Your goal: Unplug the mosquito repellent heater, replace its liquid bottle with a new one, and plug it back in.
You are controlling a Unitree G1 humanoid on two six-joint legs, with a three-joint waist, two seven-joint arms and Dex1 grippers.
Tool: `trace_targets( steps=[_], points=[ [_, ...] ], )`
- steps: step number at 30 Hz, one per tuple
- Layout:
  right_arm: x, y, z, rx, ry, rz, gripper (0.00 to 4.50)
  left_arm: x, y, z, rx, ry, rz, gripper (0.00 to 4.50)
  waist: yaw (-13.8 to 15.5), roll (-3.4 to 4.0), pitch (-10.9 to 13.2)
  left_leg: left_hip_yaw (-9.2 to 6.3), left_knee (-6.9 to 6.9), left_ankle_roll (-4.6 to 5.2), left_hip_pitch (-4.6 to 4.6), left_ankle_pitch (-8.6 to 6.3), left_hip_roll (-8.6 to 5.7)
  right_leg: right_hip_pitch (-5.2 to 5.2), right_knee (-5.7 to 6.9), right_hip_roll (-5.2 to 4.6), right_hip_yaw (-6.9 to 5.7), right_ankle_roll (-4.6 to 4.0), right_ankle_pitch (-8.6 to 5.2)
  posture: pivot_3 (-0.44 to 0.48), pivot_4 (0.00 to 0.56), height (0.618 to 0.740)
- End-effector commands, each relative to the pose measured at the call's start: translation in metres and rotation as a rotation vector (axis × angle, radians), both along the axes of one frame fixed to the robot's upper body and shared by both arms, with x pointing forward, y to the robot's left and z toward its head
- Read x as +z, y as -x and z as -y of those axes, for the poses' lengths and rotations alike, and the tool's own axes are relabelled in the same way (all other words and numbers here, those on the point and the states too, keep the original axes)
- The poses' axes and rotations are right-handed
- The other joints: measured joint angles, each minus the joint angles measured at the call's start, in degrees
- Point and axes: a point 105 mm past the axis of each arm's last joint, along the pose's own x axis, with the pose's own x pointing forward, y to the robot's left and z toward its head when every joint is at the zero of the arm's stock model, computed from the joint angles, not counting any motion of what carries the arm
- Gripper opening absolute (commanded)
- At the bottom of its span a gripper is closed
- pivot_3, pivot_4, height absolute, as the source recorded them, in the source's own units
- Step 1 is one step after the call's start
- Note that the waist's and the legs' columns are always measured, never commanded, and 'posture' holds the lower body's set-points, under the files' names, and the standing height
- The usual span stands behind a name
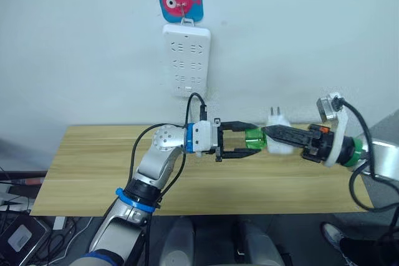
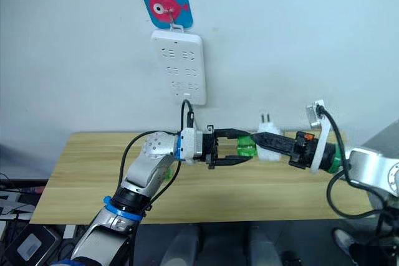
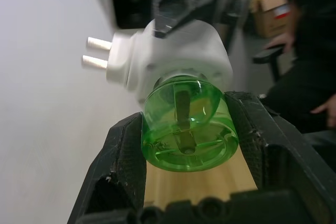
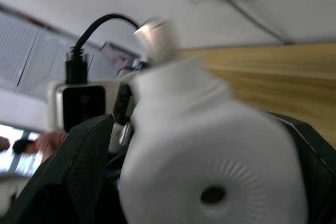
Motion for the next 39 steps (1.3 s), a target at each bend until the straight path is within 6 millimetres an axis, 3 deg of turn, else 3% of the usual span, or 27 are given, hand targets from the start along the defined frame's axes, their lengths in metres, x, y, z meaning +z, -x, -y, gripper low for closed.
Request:
trace_targets(
  steps=[1,6,25,28,31,36,38,39],
  points=[
    [0.011,0.012,0.001,0.117,-0.039,-0.004,4.46,-0.002,0.003,0.002,-0.039,-0.018,0.039,2.28,0.1,-0.02,0.0,0.01,-0.01,0.00,-0.01,0.00,0.00,0.01,-0.02,0.00,-0.01,0.00,0.00,0.254,0.239,0.740],
    [0.006,0.025,0.008,0.180,0.010,-0.069,4.46,0.002,0.001,0.004,-0.008,0.023,0.019,2.28,0.2,-0.07,0.1,0.05,0.00,0.03,-0.06,-0.02,0.00,0.02,-0.10,-0.03,-0.03,-0.01,0.01,0.258,0.239,0.740],
    [0.007,0.021,0.008,0.165,0.029,-0.062,4.46,0.004,0.005,0.007,-0.028,0.030,-0.027,2.28,0.2,-0.17,0.2,0.05,0.04,0.03,-0.02,-0.02,0.01,0.04,-0.05,-0.03,-0.03,0.03,0.00,0.249,0.252,0.740],
    [0.006,0.020,0.009,0.156,0.018,-0.068,3.91,0.004,0.007,0.007,-0.035,0.030,-0.024,2.28,0.2,-0.18,0.2,0.05,0.04,0.03,-0.02,-0.02,0.01,0.03,-0.05,-0.03,-0.02,0.04,0.00,0.249,0.253,0.740],
    [0.006,0.017,0.010,0.145,0.006,-0.068,3.09,0.002,0.009,0.007,-0.045,0.024,-0.021,2.28,0.2,-0.18,0.2,0.05,0.04,0.03,-0.02,-0.02,0.01,0.04,-0.05,-0.03,-0.02,0.04,0.00,0.249,0.253,0.740],
    [0.007,0.018,0.009,0.155,0.003,-0.069,3.10,0.001,0.011,0.007,-0.052,0.020,-0.026,2.28,0.2,-0.18,0.2,0.05,0.04,0.03,-0.02,-0.02,0.00,0.03,-0.05,-0.03,-0.03,0.03,0.00,0.254,0.257,0.740],
    [0.008,0.018,0.008,0.157,0.014,-0.063,3.10,-0.002,0.012,0.006,-0.069,-0.002,-0.090,2.28,0.2,-0.22,0.3,0.05,0.04,0.03,-0.02,-0.02,0.00,0.04,-0.04,-0.03,-0.03,0.04,0.00,0.254,0.257,0.740],
    [0.007,0.021,0.006,0.166,0.044,-0.055,3.10,-0.002,0.011,0.005,-0.070,-0.005,-0.212,2.28,0.2,-0.25,0.4,0.05,0.04,0.03,-0.02,-0.02,0.01,0.03,-0.04,-0.03,-0.03,0.05,-0.01,0.259,0.260,0.740]
  ],
)
